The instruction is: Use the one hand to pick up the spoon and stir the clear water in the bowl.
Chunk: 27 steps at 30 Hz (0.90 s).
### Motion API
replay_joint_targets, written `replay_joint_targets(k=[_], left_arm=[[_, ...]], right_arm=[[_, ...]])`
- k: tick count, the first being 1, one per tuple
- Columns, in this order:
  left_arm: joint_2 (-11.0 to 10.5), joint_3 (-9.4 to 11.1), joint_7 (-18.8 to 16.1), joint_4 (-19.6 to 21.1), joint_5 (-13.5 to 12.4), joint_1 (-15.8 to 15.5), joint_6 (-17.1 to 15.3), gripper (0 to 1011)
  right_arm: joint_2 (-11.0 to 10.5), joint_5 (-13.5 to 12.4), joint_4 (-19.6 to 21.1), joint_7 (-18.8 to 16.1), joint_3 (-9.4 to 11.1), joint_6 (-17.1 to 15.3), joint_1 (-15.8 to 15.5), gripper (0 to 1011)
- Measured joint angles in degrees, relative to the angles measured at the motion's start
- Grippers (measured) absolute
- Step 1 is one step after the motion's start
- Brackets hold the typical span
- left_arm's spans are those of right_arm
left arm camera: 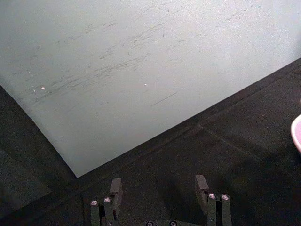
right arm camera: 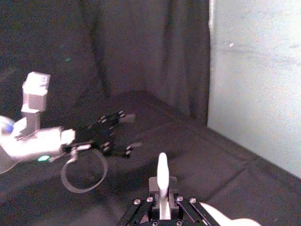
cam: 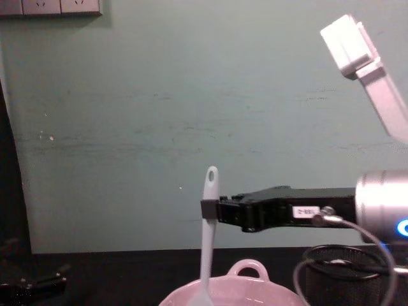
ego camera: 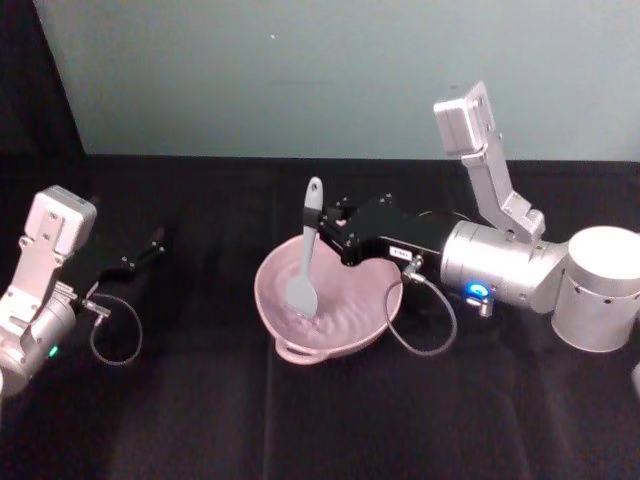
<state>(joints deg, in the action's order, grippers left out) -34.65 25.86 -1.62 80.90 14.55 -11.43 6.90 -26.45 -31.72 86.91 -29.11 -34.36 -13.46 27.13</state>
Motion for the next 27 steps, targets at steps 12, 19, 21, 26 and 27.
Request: replay_joint_targets(k=[12,19,21,26,27], left_arm=[[0.0,0.0,0.0,0.0,0.0,0.0,0.0,1011],[0.0,0.0,0.0,0.0,0.0,0.0,0.0,1011],[0.0,0.0,0.0,0.0,0.0,0.0,0.0,1011],[0.0,0.0,0.0,0.0,0.0,0.0,0.0,1011],[0.0,0.0,0.0,0.0,0.0,0.0,0.0,1011]], right_arm=[[5.46,4.48,-9.2,4.58,1.79,6.46,2.33,110],[4.37,6.88,-8.7,6.06,3.22,7.03,1.73,110],[3.81,7.06,-7.98,6.06,3.58,6.85,1.36,110],[0.88,7.75,-2.79,5.99,4.96,5.48,-1.53,110],[0.54,7.82,-2.08,5.99,5.08,5.37,-1.99,110]])
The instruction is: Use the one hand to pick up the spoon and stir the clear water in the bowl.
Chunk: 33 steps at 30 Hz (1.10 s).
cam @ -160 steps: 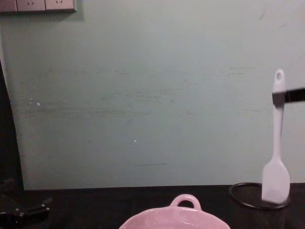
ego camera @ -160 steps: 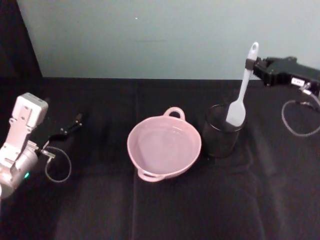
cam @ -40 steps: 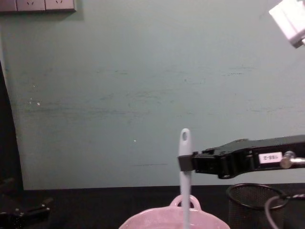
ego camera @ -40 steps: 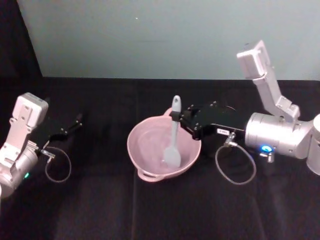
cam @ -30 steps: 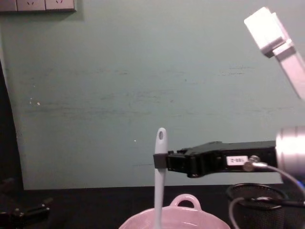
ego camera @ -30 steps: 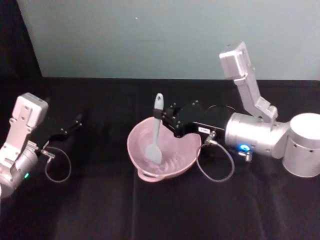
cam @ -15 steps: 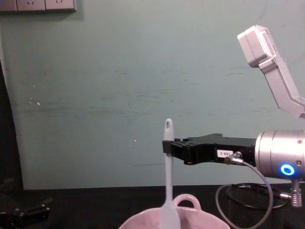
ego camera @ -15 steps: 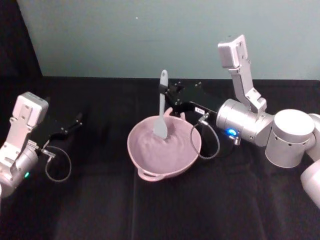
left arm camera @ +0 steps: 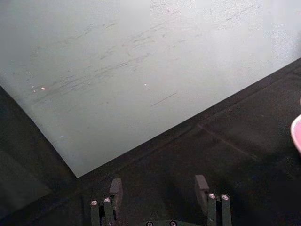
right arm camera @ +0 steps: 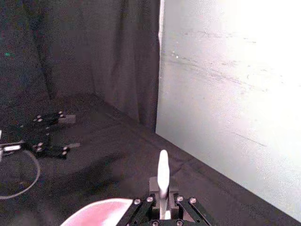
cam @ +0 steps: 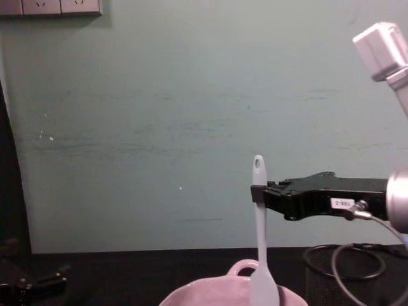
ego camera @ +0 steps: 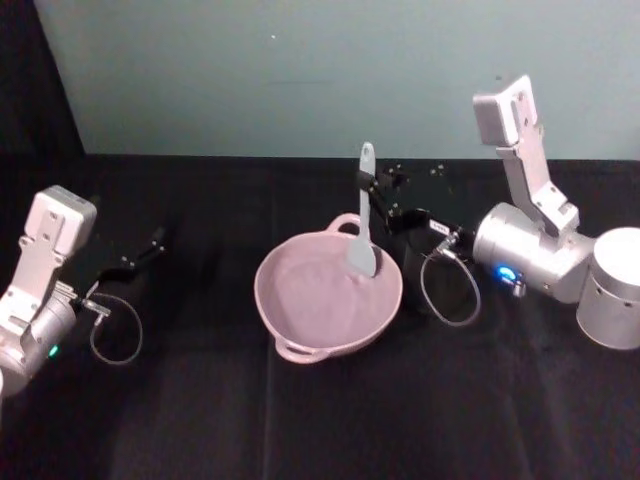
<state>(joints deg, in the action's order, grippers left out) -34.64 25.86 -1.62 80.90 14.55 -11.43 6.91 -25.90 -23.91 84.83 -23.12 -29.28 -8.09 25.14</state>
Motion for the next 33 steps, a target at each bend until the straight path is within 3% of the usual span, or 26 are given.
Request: replay_joint_targets(k=[6,13,23,27,33], left_arm=[[0.0,0.0,0.0,0.0,0.0,0.0,0.0,1011],[0.0,0.0,0.0,0.0,0.0,0.0,0.0,1011],[0.0,0.0,0.0,0.0,0.0,0.0,0.0,1011],[0.0,0.0,0.0,0.0,0.0,0.0,0.0,1011],[0.0,0.0,0.0,0.0,0.0,0.0,0.0,1011]], right_arm=[[-1.5,-0.88,5.19,-1.15,1.11,-1.13,-4.27,110],[0.18,-1.59,6.26,-2.53,0.23,-1.52,-5.43,110],[5.72,1.05,-0.38,-2.67,-1.93,2.41,-2.07,110],[7.84,2.62,-4.15,-1.77,-1.68,4.3,-0.35,110],[8.78,4.1,-6.67,-0.63,-0.37,5.62,0.55,110]])
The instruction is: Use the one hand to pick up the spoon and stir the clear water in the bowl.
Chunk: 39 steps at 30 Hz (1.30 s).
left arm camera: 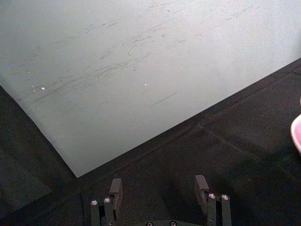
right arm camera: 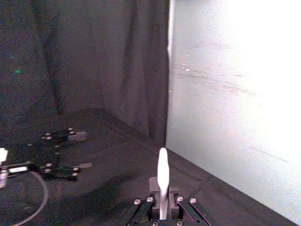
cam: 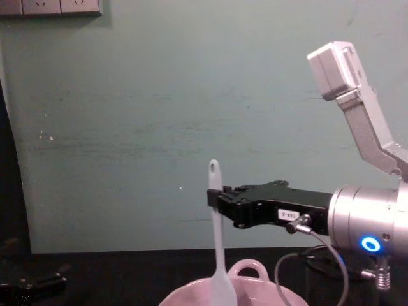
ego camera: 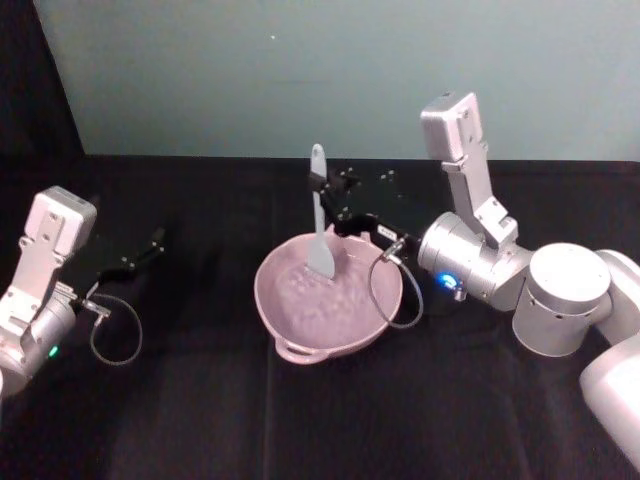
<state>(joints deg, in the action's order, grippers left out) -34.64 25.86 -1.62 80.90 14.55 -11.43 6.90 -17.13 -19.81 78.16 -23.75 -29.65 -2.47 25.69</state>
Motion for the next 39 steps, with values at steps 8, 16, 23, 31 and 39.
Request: replay_joint_targets(k=[8,16,23,31,39], left_arm=[[0.0,0.0,0.0,0.0,0.0,0.0,0.0,1011],[0.0,0.0,0.0,0.0,0.0,0.0,0.0,1011],[0.0,0.0,0.0,0.0,0.0,0.0,0.0,1011],[0.0,0.0,0.0,0.0,0.0,0.0,0.0,1011],[0.0,0.0,0.0,0.0,0.0,0.0,0.0,1011]], right_arm=[[-1.42,0.87,1.48,0.48,2.74,0.06,-1.1,110],[-4.43,0.46,6.69,-1.16,3.93,-2.81,-4.49,110],[-5.25,-1.6,9.93,-2.9,3.68,-3.67,-7.13,110],[-3.5,-2.67,9.63,-3.64,1.81,-2.44,-6.58,110],[0.6,-0.63,1.51,-2.13,1.03,2.68,-2.51,110]])
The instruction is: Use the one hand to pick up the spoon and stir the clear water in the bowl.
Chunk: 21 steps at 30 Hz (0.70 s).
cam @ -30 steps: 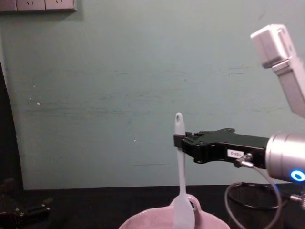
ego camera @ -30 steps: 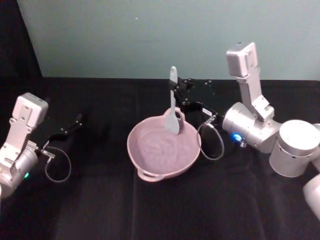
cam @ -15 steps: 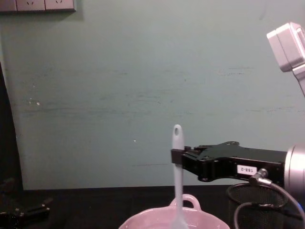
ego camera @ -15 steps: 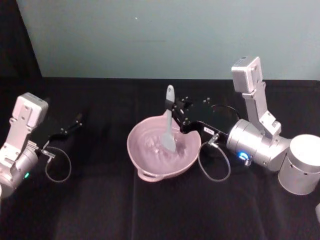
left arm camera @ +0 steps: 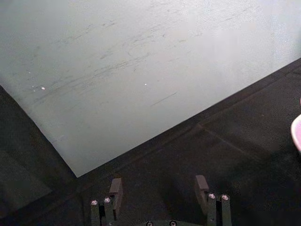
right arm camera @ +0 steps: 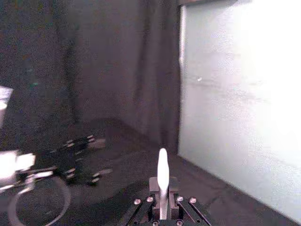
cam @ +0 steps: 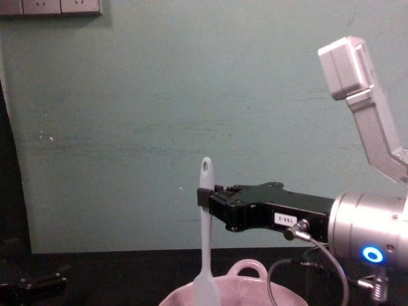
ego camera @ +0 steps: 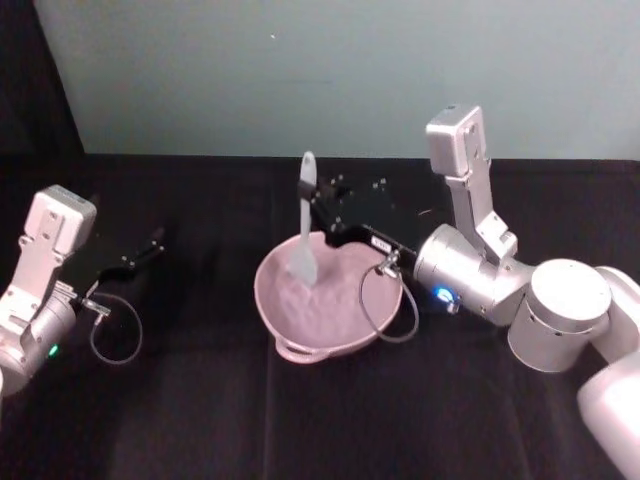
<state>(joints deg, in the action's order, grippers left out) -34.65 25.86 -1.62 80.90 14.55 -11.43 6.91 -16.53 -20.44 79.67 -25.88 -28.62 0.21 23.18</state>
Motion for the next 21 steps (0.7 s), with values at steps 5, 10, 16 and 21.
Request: replay_joint_targets(k=[5,10,16,21], left_arm=[[0.0,0.0,0.0,0.0,0.0,0.0,0.0,1011],[0.0,0.0,0.0,0.0,0.0,0.0,0.0,1011],[0.0,0.0,0.0,0.0,0.0,0.0,0.0,1011],[0.0,0.0,0.0,0.0,0.0,0.0,0.0,1011]], right_arm=[[1.4,1.69,-4.15,1.69,1.28,2.78,1.92,110],[0.95,2.7,-4.71,2.27,2.65,3.2,2.17,110],[-1.88,2.47,-0.11,1.59,4.54,1.11,-0.45,110],[-4.42,0.95,4.64,0.28,5.4,-1.53,-3.8,110]])
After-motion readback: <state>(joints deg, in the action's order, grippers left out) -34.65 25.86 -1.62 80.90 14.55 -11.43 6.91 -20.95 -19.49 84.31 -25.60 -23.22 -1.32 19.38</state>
